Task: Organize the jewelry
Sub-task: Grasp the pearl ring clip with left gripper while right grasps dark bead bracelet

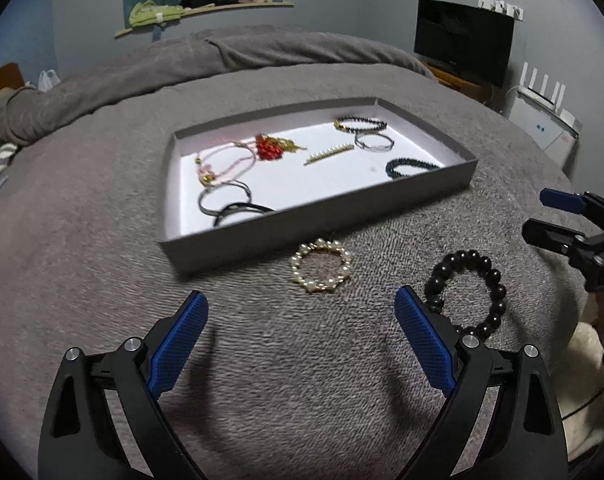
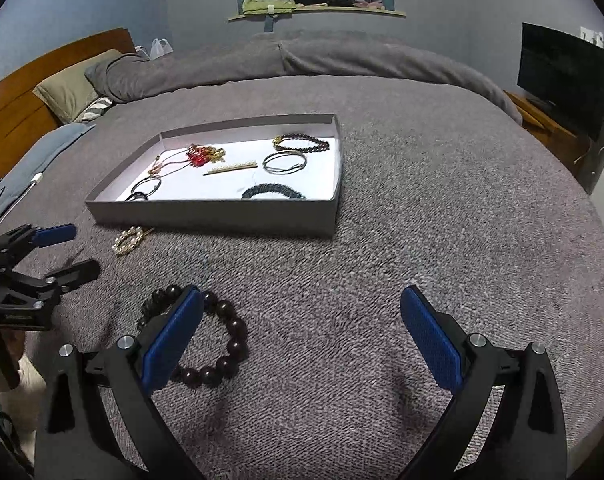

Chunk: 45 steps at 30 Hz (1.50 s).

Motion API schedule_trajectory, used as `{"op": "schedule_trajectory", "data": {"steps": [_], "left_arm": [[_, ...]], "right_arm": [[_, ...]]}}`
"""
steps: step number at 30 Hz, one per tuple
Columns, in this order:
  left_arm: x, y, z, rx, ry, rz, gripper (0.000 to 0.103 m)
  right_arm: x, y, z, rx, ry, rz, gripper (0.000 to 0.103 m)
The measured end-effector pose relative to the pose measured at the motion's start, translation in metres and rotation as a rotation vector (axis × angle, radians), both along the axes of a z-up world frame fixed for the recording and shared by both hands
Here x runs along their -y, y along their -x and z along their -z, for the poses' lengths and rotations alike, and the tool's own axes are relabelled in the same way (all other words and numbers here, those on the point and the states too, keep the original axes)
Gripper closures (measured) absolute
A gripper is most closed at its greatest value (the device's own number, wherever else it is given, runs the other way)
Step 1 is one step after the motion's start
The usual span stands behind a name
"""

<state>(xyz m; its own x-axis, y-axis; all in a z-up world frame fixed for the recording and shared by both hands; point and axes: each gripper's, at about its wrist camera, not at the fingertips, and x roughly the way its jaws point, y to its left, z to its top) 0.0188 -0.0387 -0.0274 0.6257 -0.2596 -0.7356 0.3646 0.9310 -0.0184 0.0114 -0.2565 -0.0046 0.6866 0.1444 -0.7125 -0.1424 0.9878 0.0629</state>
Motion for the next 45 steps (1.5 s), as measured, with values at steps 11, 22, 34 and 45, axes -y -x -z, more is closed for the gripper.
{"op": "schedule_trajectory", "data": {"steps": [11, 22, 34, 45], "left_arm": [[0.01, -0.017, 0.016, -0.018, 0.068, -0.079, 0.014], [0.007, -0.026, 0.017, -0.06, 0.126, -0.065, 0.062], [-0.003, 0.001, 0.008, 0.029, -0.035, 0.006, 0.062], [-0.029, 0.011, 0.014, -0.011, -0.017, 0.054, 0.05]], "right_arm": [[0.006, 0.004, 0.008, -0.003, -0.028, -0.022, 0.006], [0.002, 0.005, 0.017, -0.023, -0.045, -0.087, 0.013], [-0.013, 0.003, 0.029, -0.074, -0.039, -0.119, 0.023], [-0.028, 0.0, 0.039, -0.127, -0.032, -0.153, 0.047]]}}
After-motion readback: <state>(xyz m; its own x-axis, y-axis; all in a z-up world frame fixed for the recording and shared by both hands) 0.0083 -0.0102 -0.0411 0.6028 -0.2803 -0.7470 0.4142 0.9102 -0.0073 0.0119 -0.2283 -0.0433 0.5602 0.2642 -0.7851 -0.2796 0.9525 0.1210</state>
